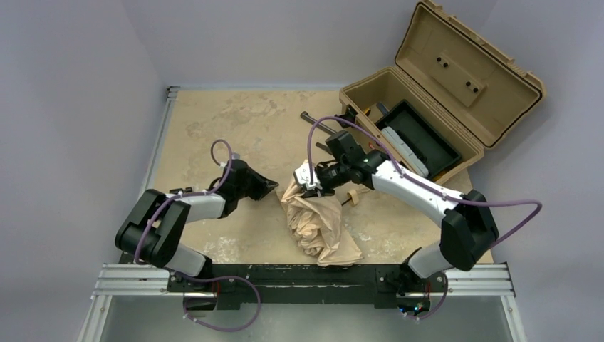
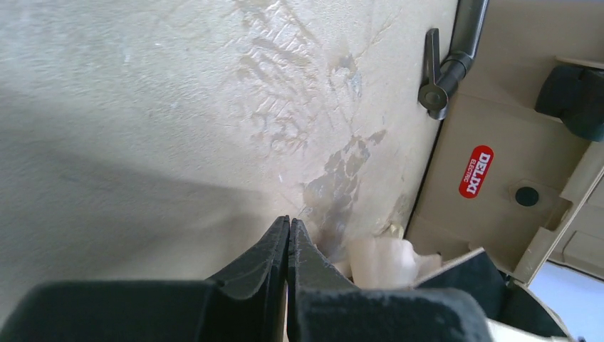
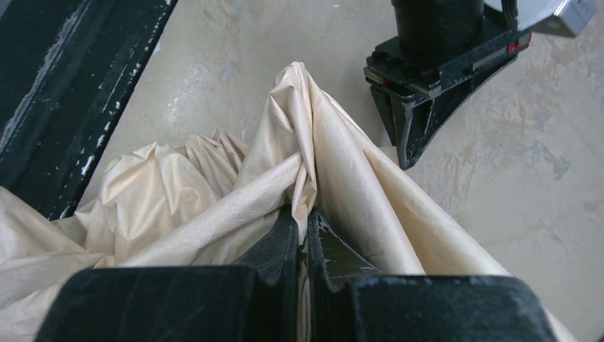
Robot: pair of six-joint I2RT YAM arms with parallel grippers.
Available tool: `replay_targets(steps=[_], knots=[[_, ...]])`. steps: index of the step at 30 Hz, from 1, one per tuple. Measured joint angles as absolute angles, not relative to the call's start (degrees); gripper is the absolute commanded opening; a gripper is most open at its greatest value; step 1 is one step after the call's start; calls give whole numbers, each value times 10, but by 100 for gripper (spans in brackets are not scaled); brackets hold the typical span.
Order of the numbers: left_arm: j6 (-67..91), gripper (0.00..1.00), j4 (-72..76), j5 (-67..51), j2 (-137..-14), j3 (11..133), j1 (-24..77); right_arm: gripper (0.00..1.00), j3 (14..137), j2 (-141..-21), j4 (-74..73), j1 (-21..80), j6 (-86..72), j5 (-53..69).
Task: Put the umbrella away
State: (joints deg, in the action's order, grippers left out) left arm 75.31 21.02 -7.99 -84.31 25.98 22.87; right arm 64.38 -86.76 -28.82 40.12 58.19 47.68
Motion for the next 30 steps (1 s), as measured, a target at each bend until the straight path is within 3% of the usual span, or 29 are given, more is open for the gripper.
replay_targets(steps=[11,30], knots=[[726,0,177,-125,-913,305,227,0,632,-781,-287,432,566,505],[637,0,78,-209,-903,505,203,0,628,-908,-380,468,622,422]])
